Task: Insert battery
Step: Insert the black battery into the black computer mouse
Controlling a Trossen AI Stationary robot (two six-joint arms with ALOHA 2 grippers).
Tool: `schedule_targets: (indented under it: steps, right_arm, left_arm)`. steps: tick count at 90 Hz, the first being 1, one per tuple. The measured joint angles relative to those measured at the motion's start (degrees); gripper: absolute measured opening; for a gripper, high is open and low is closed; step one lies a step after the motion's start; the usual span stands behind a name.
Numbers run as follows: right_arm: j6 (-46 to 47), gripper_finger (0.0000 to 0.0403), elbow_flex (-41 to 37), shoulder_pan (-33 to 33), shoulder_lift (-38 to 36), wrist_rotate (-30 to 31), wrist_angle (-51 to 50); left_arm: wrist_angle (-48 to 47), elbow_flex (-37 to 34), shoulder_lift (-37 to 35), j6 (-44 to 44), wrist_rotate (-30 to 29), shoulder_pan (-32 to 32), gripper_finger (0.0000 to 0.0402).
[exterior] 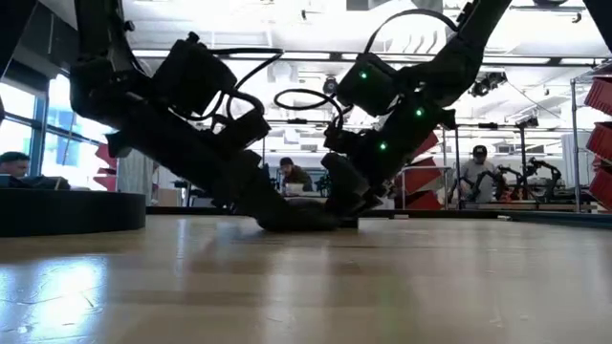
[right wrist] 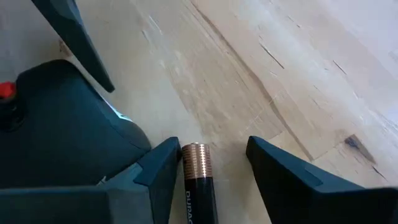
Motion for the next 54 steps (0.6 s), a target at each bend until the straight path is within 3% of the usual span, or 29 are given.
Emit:
schedule_targets:
  steps: [54]
  right_arm:
    - [0.0,0.0175,0.0,0.0,0.0,0.0,0.0]
  left_arm:
    - [0.4,0.6,0.0,-1.5,0.2,0.5,0.0335]
